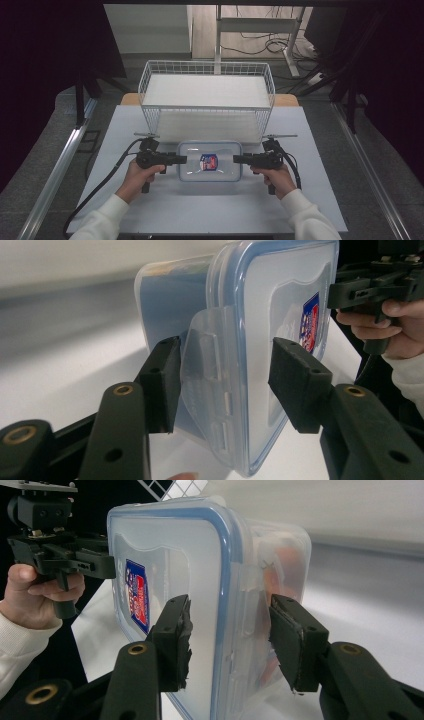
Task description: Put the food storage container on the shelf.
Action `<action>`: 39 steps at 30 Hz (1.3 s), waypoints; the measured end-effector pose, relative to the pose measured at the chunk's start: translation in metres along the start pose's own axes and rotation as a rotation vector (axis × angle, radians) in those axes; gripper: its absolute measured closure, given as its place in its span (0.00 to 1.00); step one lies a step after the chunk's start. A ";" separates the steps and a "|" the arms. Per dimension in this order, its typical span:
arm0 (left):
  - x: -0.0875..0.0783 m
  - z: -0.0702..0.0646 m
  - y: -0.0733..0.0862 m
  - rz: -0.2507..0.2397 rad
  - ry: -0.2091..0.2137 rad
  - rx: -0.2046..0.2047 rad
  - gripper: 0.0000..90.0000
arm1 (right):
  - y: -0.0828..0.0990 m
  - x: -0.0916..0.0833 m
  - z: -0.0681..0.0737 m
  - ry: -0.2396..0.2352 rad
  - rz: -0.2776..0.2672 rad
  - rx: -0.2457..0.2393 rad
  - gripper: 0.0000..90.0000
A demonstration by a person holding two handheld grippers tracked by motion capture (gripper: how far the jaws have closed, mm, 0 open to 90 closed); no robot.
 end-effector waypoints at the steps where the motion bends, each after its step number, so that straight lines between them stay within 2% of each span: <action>1: 0.000 0.000 0.000 0.000 0.000 0.000 0.54 | -0.002 0.001 -0.002 -0.002 -0.002 0.001 0.57; 11: 0.003 0.017 -0.026 -0.020 0.014 0.014 0.55 | -0.021 0.012 -0.014 0.006 -0.025 0.009 0.57; 21: 0.002 0.033 -0.041 -0.054 0.007 0.005 0.54 | -0.037 0.026 -0.023 0.005 -0.039 0.009 0.57; 31: 0.013 0.049 -0.047 -0.063 0.014 -0.018 0.54 | -0.041 0.038 -0.036 0.030 -0.057 0.022 0.57; 39: 0.018 0.053 -0.047 -0.076 0.011 -0.036 0.54 | -0.039 0.042 -0.041 0.046 -0.061 0.036 0.56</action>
Point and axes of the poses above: each handheld gripper's, and its own axes: x roughly forward along the jaws, y roughly out of its underside, z roughly to its left, the point moved 2 cm from there along x, roughly forward along the jaws, and after that the axes turned 7 degrees about -x, right-handed, at the moved point
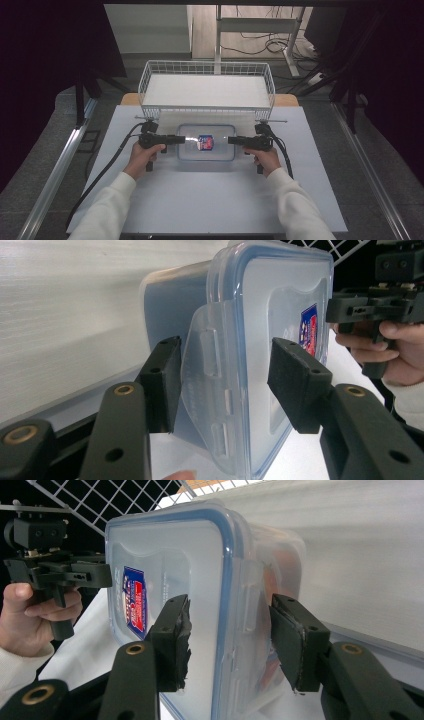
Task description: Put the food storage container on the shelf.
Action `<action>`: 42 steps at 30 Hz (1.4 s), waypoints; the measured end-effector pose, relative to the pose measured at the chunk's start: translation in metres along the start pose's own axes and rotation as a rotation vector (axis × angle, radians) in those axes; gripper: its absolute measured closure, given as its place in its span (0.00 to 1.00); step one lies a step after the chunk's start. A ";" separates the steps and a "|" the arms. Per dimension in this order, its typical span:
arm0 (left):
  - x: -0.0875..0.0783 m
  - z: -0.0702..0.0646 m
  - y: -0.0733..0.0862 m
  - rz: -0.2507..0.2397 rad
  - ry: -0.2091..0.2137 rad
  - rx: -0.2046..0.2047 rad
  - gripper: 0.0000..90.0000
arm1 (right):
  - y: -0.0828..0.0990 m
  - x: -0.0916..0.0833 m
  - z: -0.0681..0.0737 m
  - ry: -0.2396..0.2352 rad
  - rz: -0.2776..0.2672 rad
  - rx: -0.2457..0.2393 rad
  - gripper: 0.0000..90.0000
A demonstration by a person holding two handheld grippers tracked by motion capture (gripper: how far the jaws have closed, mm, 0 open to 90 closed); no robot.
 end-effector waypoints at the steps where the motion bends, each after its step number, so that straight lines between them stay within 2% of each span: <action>1: 0.000 0.000 0.000 -0.005 -0.001 -0.007 0.54 | 0.000 0.000 0.000 0.003 -0.004 0.009 0.56; 7: 0.004 0.002 -0.001 -0.031 -0.002 -0.061 0.53 | 0.000 0.003 -0.003 0.022 -0.029 0.046 0.56; 11: 0.005 0.004 -0.002 -0.046 -0.018 -0.074 0.53 | 0.000 0.006 -0.005 0.037 -0.053 0.082 0.55; 12: 0.006 0.005 -0.002 -0.046 -0.021 -0.067 0.52 | 0.000 0.007 -0.005 0.063 -0.064 0.074 0.55; 14: 0.007 0.006 -0.001 -0.050 -0.030 -0.069 0.52 | 0.000 0.007 -0.004 0.079 -0.065 0.067 0.55; 15: 0.007 0.008 -0.001 -0.044 -0.044 -0.053 0.52 | 0.001 0.008 -0.003 0.095 -0.065 0.054 0.56; 18: 0.010 0.004 0.000 -0.054 -0.028 -0.073 0.48 | 0.002 0.009 0.001 0.116 -0.065 0.032 0.54; 20: 0.011 0.002 0.000 -0.070 -0.020 -0.084 0.42 | 0.002 0.010 0.002 0.120 -0.075 0.040 0.49; 22: 0.011 0.001 0.001 -0.078 -0.036 -0.072 0.40 | 0.002 0.009 0.005 0.149 -0.083 0.033 0.46; 24: 0.007 0.000 0.001 -0.071 -0.073 -0.022 0.33 | 0.002 0.003 0.010 0.174 -0.080 -0.017 0.41; 25: 0.005 -0.003 0.002 -0.077 -0.089 -0.010 0.33 | 0.002 0.003 0.010 0.174 -0.080 -0.017 0.41; 26: 0.004 -0.006 0.003 -0.083 -0.104 -0.005 0.32 | 0.002 0.000 0.013 0.182 -0.079 -0.044 0.40; 27: 0.001 -0.008 0.004 -0.074 -0.109 0.031 0.32 | 0.002 -0.003 0.015 0.188 -0.075 -0.073 0.40; 30: -0.005 -0.019 0.011 -0.057 -0.137 0.085 0.30 | 0.006 -0.014 0.024 0.184 -0.076 -0.159 0.41; 31: -0.007 -0.023 0.014 -0.047 -0.147 0.113 0.29 | 0.009 -0.017 0.027 0.183 -0.066 -0.190 0.41; 32: -0.009 -0.026 0.017 -0.047 -0.153 0.121 0.29 | 0.012 -0.021 0.031 0.195 -0.046 -0.227 0.42; 35: -0.016 -0.034 0.027 -0.044 -0.159 0.153 0.28 | 0.020 -0.029 0.041 0.200 -0.018 -0.319 0.50; 38: -0.025 -0.041 0.037 -0.042 -0.182 0.183 0.27 | 0.029 -0.033 0.052 0.199 0.026 -0.387 0.59; 42: -0.036 -0.050 0.058 -0.005 -0.212 0.236 0.27 | 0.042 -0.034 0.066 0.193 0.071 -0.476 0.73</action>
Point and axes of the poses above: each handheld gripper's, and its own axes: x roughly forward along the jaws, y roughly out of its underside, z roughly to its left, the point moved 2 cm from there along x, roughly forward along the jaws, and after that the axes turned 7 degrees about -x, right-handed, at the moved point
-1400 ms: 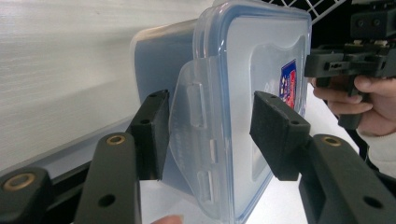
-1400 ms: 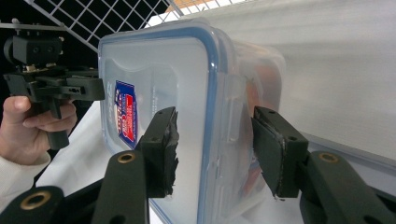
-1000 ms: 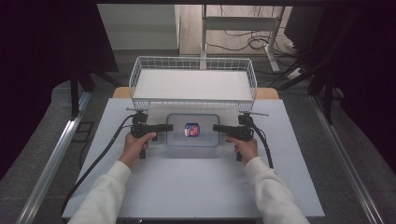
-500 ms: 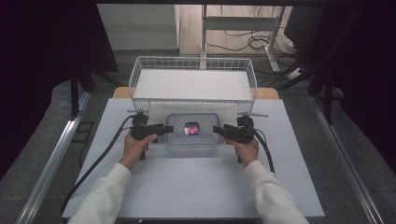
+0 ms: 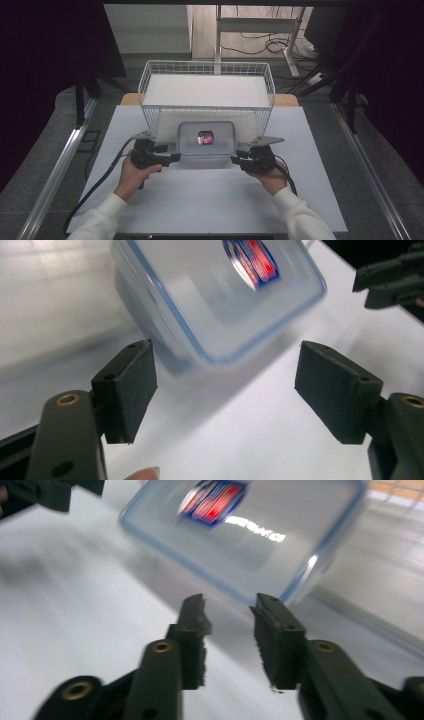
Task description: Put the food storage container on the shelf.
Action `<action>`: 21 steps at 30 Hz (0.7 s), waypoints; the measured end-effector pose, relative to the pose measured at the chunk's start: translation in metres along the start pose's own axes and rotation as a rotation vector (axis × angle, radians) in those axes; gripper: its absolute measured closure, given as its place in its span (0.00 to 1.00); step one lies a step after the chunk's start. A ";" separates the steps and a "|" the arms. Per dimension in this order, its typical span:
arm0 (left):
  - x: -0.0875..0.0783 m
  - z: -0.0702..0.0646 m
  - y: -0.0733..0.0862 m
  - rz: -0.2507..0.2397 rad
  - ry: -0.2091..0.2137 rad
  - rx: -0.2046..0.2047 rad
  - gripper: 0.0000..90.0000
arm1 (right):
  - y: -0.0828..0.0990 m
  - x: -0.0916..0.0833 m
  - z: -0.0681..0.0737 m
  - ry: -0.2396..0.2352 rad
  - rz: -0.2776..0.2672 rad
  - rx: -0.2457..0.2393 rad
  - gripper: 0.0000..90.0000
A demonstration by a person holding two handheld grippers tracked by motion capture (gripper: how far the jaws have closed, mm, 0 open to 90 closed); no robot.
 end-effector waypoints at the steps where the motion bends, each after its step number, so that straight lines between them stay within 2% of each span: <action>1: -0.002 -0.002 0.004 0.007 -0.004 0.004 0.27 | 0.003 0.000 0.007 -0.007 0.014 -0.027 0.77; 2: -0.006 -0.005 0.011 0.023 -0.014 0.028 0.27 | 0.005 0.000 0.013 -0.018 0.029 -0.048 0.82; 3: -0.006 -0.005 0.011 0.023 -0.014 0.028 0.26 | 0.005 0.000 0.013 -0.018 0.029 -0.048 0.82; 9: -0.018 -0.015 0.032 0.047 0.000 0.040 0.26 | 0.004 0.006 0.034 -0.066 0.046 -0.088 0.98; 12: -0.022 -0.022 0.041 0.063 0.000 0.061 0.26 | 0.002 0.017 0.047 -0.077 0.062 -0.117 0.98; 14: -0.024 -0.026 0.047 0.071 0.000 0.072 0.26 | 0.002 0.020 0.050 -0.078 0.072 -0.132 0.98; 17: -0.024 -0.029 0.054 0.098 -0.005 0.091 0.26 | 0.001 0.033 0.057 -0.055 0.105 -0.183 0.98; 19: -0.025 -0.031 0.057 0.106 -0.004 0.096 0.26 | 0.000 0.043 0.060 -0.049 0.119 -0.194 0.98; 20: -0.025 -0.031 0.057 0.104 0.001 0.092 0.26 | -0.002 0.053 0.060 -0.042 0.130 -0.194 0.98; 21: -0.025 -0.031 0.057 0.104 0.001 0.092 0.26 | -0.002 0.053 0.060 -0.042 0.130 -0.194 0.98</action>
Point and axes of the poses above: each handheld gripper's, and its own axes: x roughly forward along the jaws, y roughly out of its underside, z roughly to its left, the point moved 2 cm from there along x, roughly forward along the jaws, and after that the axes turned 7 degrees about -x, right-handed, at the moved point
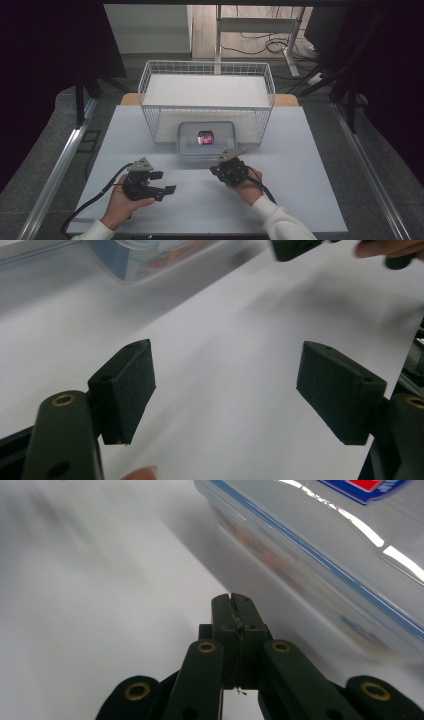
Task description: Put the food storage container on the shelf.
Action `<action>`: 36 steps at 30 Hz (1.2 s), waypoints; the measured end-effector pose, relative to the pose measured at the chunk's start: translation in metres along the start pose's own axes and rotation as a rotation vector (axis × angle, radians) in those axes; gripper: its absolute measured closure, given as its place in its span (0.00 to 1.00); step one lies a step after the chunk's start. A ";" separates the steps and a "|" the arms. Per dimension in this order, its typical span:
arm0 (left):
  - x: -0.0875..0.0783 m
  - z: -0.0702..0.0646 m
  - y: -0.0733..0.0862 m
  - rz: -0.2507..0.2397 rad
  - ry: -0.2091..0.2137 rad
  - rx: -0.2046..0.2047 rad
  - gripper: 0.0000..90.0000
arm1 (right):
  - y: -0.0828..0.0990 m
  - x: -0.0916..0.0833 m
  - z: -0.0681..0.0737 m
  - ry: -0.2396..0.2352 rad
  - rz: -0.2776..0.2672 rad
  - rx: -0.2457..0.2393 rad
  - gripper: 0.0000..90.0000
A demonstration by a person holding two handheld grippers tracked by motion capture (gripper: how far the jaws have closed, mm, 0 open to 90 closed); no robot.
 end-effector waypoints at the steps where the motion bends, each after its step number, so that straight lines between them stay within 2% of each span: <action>1: 0.000 0.000 0.000 0.000 0.001 -0.002 0.26 | -0.002 0.005 -0.001 0.000 0.003 0.004 0.98; 5: 0.002 0.002 0.001 0.010 -0.004 -0.004 0.26 | -0.007 0.026 -0.004 0.020 0.024 0.010 0.98; 8: 0.002 0.003 0.002 0.007 0.002 -0.005 0.25 | -0.009 0.038 -0.010 0.070 0.048 0.014 0.98; 11: 0.001 0.004 0.002 0.007 0.008 -0.008 0.25 | -0.009 0.045 -0.018 0.080 0.049 0.047 0.98; 12: 0.001 0.004 0.002 0.006 0.011 -0.010 0.25 | -0.009 0.047 -0.018 0.067 0.052 0.058 0.98; 15: 0.001 0.004 0.002 0.004 0.015 -0.014 0.25 | -0.010 0.051 -0.016 0.097 0.068 0.033 0.98; 25: 0.002 0.005 0.001 0.006 0.023 -0.018 0.25 | -0.020 0.053 -0.021 0.096 0.024 0.069 0.99; 29: 0.002 0.006 0.001 0.006 0.024 -0.019 0.25 | -0.022 0.057 -0.020 0.111 0.030 0.054 0.99; 36: 0.002 0.007 0.002 0.011 0.024 -0.018 0.25 | -0.028 0.062 -0.027 0.134 0.026 0.079 0.99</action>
Point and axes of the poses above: each handheld gripper's, and its own axes: x roughly forward along the jaws, y roughly out of its underside, z roughly to its left, the point moved 2 cm from there along x, roughly forward along the jaws, and after that the axes turned 7 degrees about -x, right-handed, at the moved point
